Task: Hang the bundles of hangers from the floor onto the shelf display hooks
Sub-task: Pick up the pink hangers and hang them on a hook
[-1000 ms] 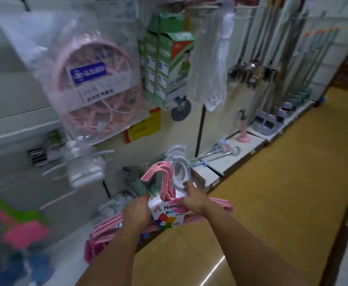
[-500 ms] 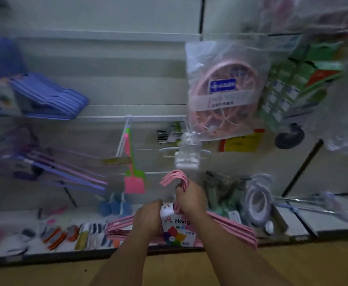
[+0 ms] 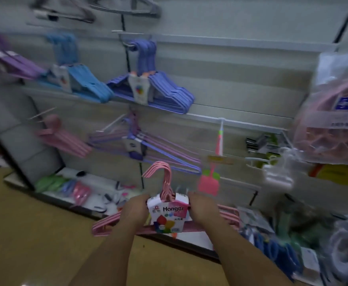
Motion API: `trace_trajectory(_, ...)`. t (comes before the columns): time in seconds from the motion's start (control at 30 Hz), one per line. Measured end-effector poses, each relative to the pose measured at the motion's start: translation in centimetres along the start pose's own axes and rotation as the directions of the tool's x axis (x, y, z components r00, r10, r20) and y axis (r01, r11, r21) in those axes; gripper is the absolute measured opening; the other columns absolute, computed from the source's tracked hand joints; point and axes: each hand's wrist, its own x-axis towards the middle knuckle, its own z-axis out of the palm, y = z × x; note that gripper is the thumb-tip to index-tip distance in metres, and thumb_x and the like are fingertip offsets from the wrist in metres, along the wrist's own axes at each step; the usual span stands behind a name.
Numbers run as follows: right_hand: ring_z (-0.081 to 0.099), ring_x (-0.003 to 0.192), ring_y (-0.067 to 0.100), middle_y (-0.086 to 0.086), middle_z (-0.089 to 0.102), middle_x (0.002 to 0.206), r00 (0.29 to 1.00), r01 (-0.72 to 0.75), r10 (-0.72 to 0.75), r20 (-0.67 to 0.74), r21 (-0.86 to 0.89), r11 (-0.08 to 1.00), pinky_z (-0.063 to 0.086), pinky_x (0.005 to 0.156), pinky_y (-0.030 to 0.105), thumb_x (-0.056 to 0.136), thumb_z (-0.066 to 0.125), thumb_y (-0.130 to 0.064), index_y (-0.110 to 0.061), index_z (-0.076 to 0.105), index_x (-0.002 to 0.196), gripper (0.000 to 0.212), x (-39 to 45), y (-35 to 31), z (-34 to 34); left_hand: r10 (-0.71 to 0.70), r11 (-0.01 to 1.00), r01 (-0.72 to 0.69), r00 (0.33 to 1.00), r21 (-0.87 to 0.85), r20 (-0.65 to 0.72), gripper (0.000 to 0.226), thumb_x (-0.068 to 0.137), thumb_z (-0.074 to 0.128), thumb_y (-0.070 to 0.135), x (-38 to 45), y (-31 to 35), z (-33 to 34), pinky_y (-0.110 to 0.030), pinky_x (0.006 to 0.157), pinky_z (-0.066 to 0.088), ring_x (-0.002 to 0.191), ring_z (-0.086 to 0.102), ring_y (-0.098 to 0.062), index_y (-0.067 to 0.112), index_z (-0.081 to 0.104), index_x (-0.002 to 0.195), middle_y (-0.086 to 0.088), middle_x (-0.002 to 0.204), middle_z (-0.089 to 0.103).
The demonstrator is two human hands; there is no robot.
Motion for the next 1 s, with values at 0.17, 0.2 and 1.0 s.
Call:
trace_trajectory(0.17,0.061,0.107,0.025,0.009,0.065,0.117,0.997,0.073,-0.073,0.017,0.012,0.997,0.049,0.085,0.035,0.093,0.046,-0.007,-0.014,0.057,0.124,0.034,3.7,-8.8,1.5,-0.140,0.985,0.133,0.988,-0.111,-0.059,0.008,0.083,0.056,0.016,-2.0,-7.4,-3.2,-0.031,0.067,0.050,0.078,0.061,-0.017,0.017,0.056,0.091,0.001,0.087,0.065)
trace_trajectory(0.2,0.062,0.105,0.024,0.008,0.065,0.116,0.996,0.086,-0.086,0.017,0.012,0.996,0.049,0.085,0.034,0.092,0.046,-0.006,-0.015,0.058,0.122,0.033,4.3,-10.6,1.9,-0.159,0.982,0.150,0.984,-0.115,-0.075,0.006,0.084,0.055,0.018,-2.3,-8.8,-3.9,-0.030,0.065,0.049,0.078,0.060,-0.017,0.017,0.055,0.090,0.002,0.086,0.063)
trace_trajectory(1.0,0.061,0.102,0.028,0.010,0.064,0.111,0.934,0.352,-0.354,0.053,0.046,0.935,0.047,0.079,0.034,0.088,0.048,-0.001,-0.009,0.057,0.112,0.027,23.5,-34.9,1.5,-0.487,0.862,0.507,0.840,0.024,-0.240,0.032,0.090,0.045,0.009,8.1,-31.5,-15.2,-0.033,0.079,0.049,0.097,0.063,-0.025,0.019,0.057,0.118,-0.006,0.107,0.067)
